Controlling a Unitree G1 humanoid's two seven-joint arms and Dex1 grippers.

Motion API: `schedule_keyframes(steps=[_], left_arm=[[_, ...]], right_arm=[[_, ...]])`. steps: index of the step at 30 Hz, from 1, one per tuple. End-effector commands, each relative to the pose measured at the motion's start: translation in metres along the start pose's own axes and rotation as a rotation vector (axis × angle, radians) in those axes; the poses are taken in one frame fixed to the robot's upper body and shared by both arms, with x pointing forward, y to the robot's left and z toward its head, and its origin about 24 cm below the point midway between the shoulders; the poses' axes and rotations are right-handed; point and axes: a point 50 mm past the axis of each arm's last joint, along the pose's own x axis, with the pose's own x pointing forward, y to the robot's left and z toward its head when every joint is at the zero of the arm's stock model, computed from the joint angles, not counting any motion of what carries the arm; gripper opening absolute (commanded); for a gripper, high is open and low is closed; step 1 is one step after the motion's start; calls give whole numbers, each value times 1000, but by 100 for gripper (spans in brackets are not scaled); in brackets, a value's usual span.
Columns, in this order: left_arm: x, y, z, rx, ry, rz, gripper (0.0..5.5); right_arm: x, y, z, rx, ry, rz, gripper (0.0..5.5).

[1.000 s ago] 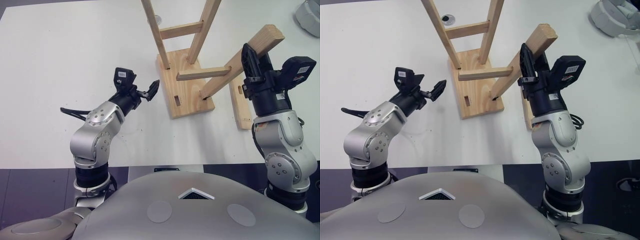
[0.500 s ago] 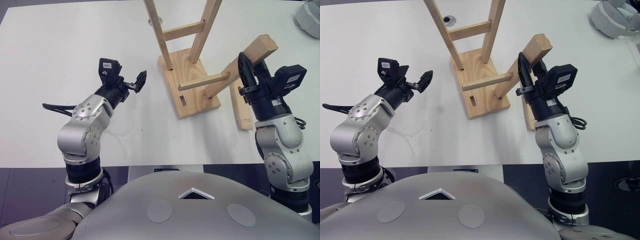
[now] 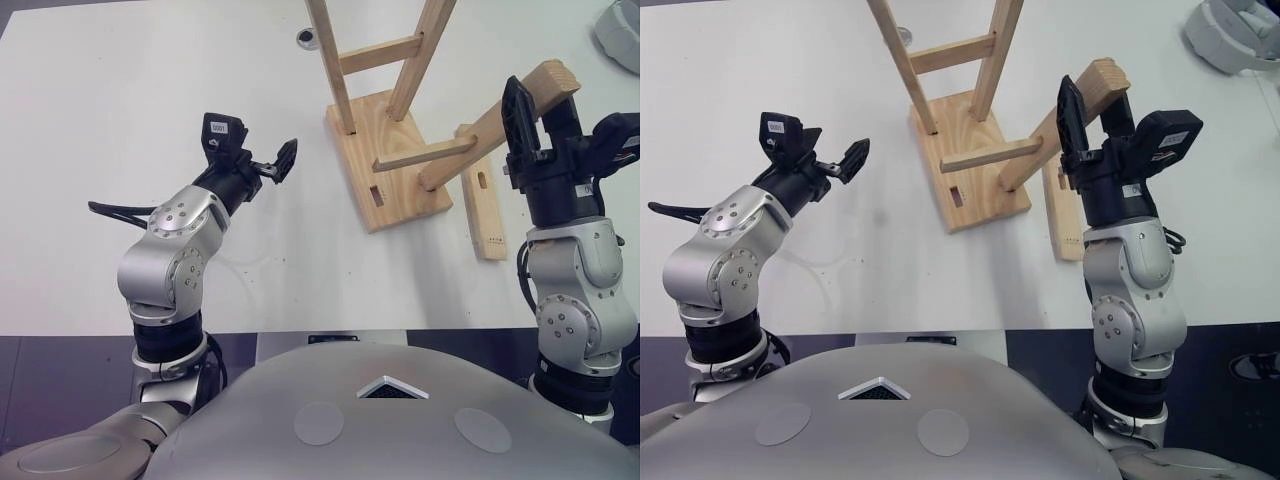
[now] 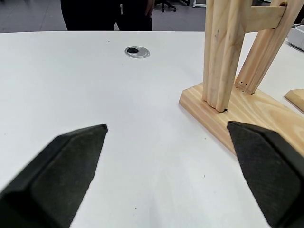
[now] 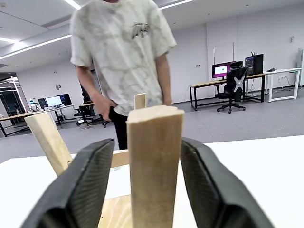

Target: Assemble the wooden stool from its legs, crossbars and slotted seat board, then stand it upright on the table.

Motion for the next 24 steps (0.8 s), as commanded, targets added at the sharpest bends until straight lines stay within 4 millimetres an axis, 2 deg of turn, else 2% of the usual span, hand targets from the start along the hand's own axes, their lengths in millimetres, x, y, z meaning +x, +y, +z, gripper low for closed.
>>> schedule_keyframes(steps=[1, 3, 5, 7, 9, 10, 12, 15, 17, 19, 24], left_arm=[[-2, 4, 3, 11, -4, 10, 466], [-7, 8, 2, 10, -9, 36, 466], [-11, 11, 1, 10, -11, 68, 466], [-10, 13, 3, 27, -33, 89, 466], [-11, 19, 11, 44, -99, 146, 466], [-11, 23, 15, 59, -131, 175, 466], [-12, 24, 21, 69, -177, 199, 466], [-13, 25, 22, 68, -200, 205, 466], [-12, 24, 21, 72, -199, 203, 466], [-12, 23, 20, 73, -199, 201, 466], [-10, 16, 16, 66, -192, 181, 466]], right_arm=[[9, -2, 29, -40, -93, 3, 331], [12, -12, 63, -108, -189, -7, 373], [24, -9, 101, -159, -304, 47, 411], [30, -11, 116, -130, -342, 32, 411], [28, -30, 89, -131, -193, -55, 411], [21, -36, 65, -129, -89, -84, 411], [5, -43, 30, -109, 50, -129, 411], [-11, -48, 9, -62, 99, -191, 411], [-21, -57, -9, -70, 194, -230, 411], [-26, -64, -16, -66, 224, -251, 411], [-26, -71, -10, -46, 165, -282, 411]])
